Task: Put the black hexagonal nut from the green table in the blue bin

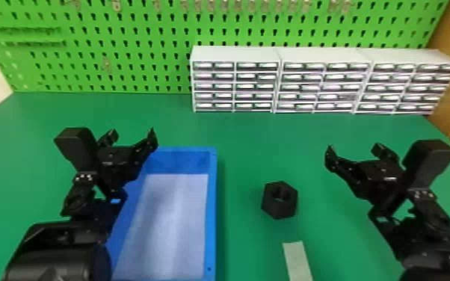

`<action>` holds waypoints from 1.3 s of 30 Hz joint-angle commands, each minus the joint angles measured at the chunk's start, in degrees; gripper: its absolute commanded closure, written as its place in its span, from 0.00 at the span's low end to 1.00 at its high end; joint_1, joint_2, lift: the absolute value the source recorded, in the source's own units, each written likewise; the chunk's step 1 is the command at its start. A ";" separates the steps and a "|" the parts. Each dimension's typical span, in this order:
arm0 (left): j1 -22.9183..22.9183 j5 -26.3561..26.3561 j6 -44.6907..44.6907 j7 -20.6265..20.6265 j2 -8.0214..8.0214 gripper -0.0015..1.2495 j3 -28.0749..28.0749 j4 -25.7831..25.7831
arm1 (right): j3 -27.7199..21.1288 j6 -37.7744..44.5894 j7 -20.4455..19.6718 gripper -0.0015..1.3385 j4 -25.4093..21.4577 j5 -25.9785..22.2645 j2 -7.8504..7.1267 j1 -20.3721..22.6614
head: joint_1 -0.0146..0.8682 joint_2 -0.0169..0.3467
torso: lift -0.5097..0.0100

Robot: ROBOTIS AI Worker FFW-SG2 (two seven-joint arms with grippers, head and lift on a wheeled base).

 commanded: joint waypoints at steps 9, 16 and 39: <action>0.00 -0.03 -0.01 -0.03 0.00 0.24 0.09 0.00 | 0.09 0.00 -0.01 0.08 0.00 -0.04 0.01 0.09 | 0.79 0.19 | 0.79; 0.00 0.14 -0.01 -0.03 0.00 0.24 0.09 0.00 | 0.09 0.00 -0.01 0.08 0.00 -0.22 0.01 0.18 | 0.79 0.19 | 0.79; 0.00 -0.03 -0.09 -0.03 0.00 0.24 0.17 0.00 | 0.09 0.44 -0.01 0.08 0.00 -0.39 0.01 -0.18 | 0.79 0.19 | 0.79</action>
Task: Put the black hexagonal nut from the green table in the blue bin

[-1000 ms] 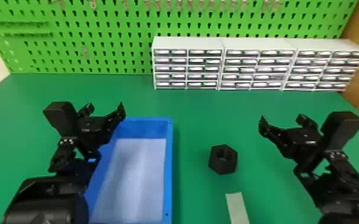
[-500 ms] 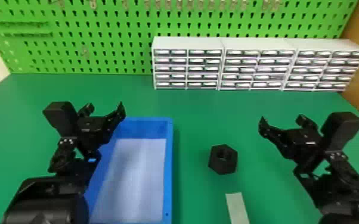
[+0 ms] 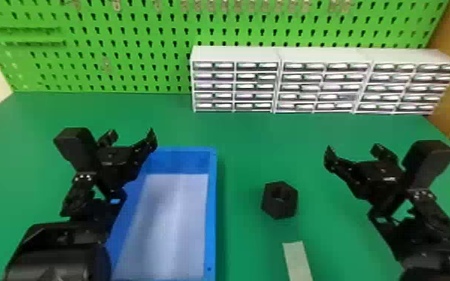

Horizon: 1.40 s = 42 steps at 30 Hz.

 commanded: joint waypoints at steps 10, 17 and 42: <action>-0.05 -0.13 0.00 -0.03 0.00 0.24 0.24 0.00 | -0.70 4.23 -0.02 0.08 0.00 -0.53 0.18 -1.85 | 0.79 0.19 | 0.79; -0.05 -0.13 0.00 0.06 0.00 0.24 0.24 0.00 | -0.88 10.82 -0.02 0.08 0.00 -0.97 -0.62 -5.19 | 0.79 0.19 | 0.79; -0.14 -0.48 0.00 0.06 0.00 0.24 -0.29 0.00 | -0.97 45.54 0.06 0.09 -0.09 -2.90 -2.29 -18.90 | 0.79 0.19 | 0.79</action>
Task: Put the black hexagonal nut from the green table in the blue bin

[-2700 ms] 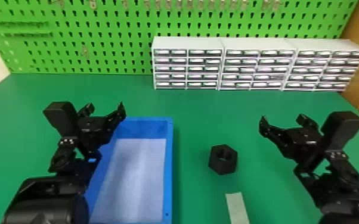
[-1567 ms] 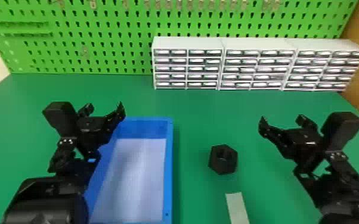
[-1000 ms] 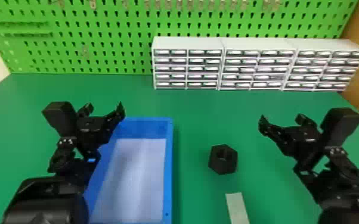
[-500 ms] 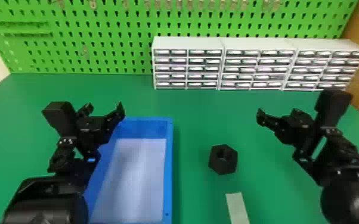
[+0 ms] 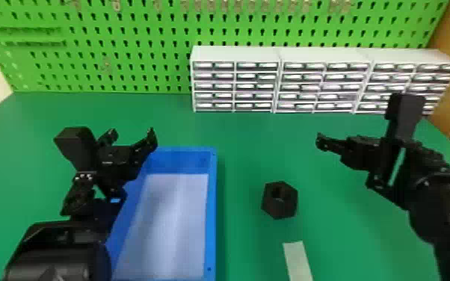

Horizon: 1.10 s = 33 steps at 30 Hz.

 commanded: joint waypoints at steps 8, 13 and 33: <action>-0.17 -0.17 0.07 0.00 0.00 0.24 -0.26 0.00 | -0.35 15.14 0.06 0.09 1.50 1.88 -0.08 -7.41 | 0.79 0.19 | 0.79; -0.17 -0.34 0.07 0.09 0.00 0.24 -0.35 0.00 | -0.35 16.98 0.06 0.09 2.99 1.27 -0.16 -9.35 | 0.79 0.19 | 0.79; -0.26 -0.52 0.07 0.18 0.00 0.24 -0.44 0.00 | 4.39 26.91 0.06 0.09 16.17 -5.32 -3.24 -17.61 | 0.79 0.19 | 0.79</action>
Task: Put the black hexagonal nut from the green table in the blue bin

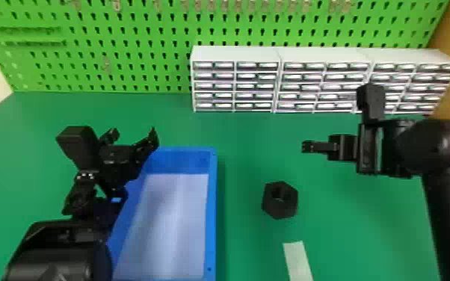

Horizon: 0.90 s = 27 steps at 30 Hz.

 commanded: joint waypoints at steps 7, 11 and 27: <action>-0.07 -0.16 0.00 0.36 0.00 0.24 -0.30 0.09 | 2.81 2.58 0.00 0.09 6.26 -4.03 -1.12 -3.46 | 0.79 0.19 | 0.79; -0.07 -0.16 0.00 0.54 0.00 0.24 -0.39 0.09 | 4.13 3.37 0.00 0.09 8.72 -4.82 -1.03 -4.86 | 0.79 0.19 | 0.79; -0.07 -0.16 0.00 0.89 0.00 0.24 -0.57 0.09 | 6.86 11.80 0.00 0.09 9.60 -0.34 0.03 -5.92 | 0.79 0.19 | 0.79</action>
